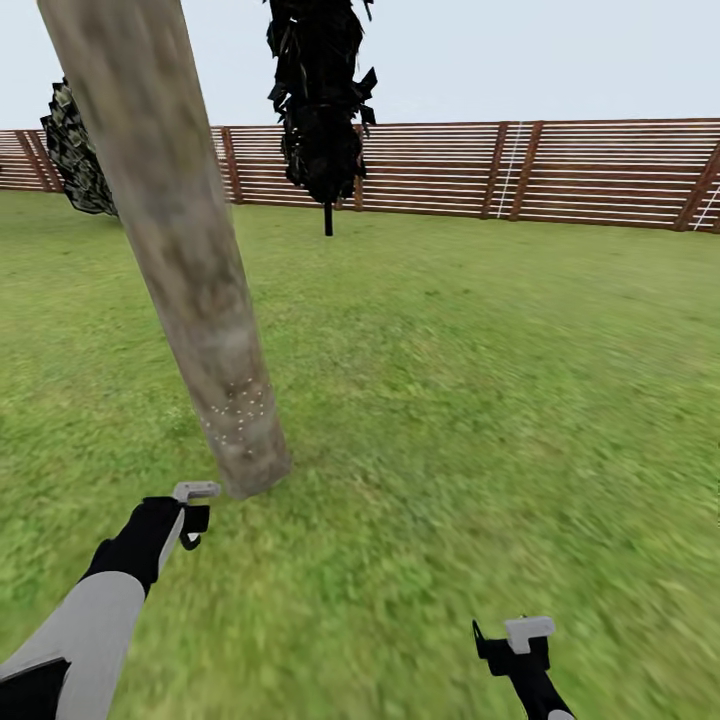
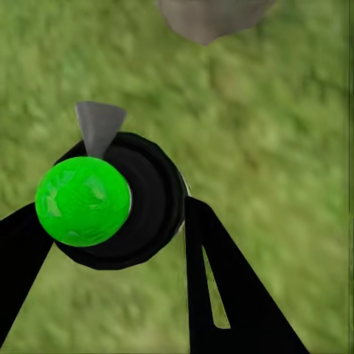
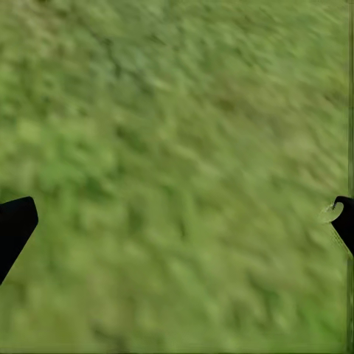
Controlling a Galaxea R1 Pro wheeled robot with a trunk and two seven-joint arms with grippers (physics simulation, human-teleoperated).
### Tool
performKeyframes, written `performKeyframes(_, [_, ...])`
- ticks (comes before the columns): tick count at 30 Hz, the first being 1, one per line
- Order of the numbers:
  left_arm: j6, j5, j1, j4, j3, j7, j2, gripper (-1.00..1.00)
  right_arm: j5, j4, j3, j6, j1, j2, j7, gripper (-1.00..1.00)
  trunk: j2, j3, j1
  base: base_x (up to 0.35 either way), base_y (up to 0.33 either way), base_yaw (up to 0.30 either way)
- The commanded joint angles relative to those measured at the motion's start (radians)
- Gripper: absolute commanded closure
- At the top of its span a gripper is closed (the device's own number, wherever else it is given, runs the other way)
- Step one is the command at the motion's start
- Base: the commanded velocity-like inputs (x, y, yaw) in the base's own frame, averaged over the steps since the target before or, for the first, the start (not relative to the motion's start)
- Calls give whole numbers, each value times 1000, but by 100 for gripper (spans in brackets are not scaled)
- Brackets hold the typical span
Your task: In the garden, pick up the pesticide atomizer on the floor and spray pesticide onto both trees until each tree trunk is fully covered.
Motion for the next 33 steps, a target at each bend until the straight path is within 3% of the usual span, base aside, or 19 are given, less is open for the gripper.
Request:
performKeyframes(1, [4,-8,-1,-1,3,-4,-1,100,10,1,-6,-3,-1,0,-4,-100,0,-1,0,63,-234,0])
performKeyframes(10, [5,-8,-1,4,8,-9,7,100,10,1,-6,-3,-1,-1,-5,-100,0,-1,0,93,-245,5])
performKeyframes(13, [5,-9,-1,6,10,-12,11,100,11,2,-6,-3,-1,0,-62,-100,0,-1,0,278,-156,256])
performKeyframes(33, [5,-6,-1,4,9,-3,1,100,12,3,-6,-2,2,1,-65,-100,0,-1,0,117,-246,38])
